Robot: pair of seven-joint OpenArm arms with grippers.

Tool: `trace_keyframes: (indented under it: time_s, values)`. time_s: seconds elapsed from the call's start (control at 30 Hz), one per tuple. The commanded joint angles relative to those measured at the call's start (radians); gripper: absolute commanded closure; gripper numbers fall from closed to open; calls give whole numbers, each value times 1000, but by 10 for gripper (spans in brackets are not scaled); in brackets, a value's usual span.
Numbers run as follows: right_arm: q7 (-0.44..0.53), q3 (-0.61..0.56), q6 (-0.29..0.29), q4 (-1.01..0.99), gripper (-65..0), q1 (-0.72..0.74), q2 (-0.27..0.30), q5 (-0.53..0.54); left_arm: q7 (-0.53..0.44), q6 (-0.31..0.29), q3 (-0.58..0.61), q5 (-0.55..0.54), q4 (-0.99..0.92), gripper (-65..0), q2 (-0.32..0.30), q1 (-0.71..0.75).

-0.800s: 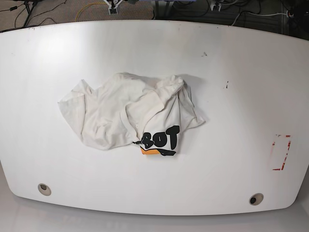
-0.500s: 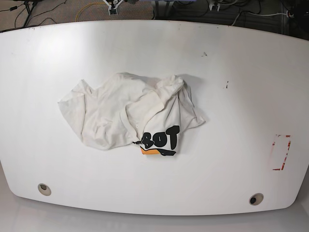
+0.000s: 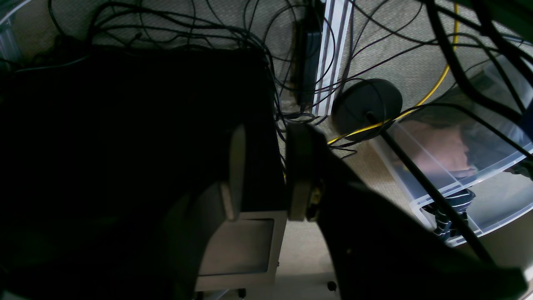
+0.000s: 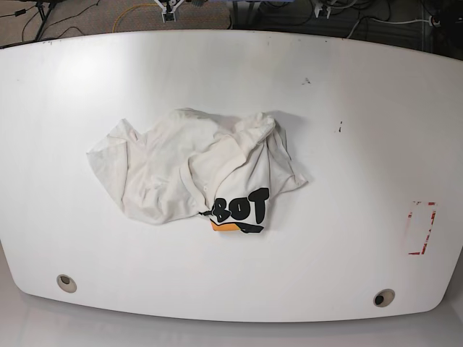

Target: Layout the t-shirt on the table in an organized manner, then fold the t-shirt properly

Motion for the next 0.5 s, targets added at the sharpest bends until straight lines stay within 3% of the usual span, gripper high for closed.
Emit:
trace_keyframes:
  time_s: [0.0, 0.47]
  values:
    - [6, 1, 3, 6, -200, -9, 3, -3, 1, -3, 1, -1, 5, -152, 0, 14]
    - [1, 2, 2, 11, -199, -12, 3, -2, -1, -4, -1, -3, 25, -151, -3, 14]
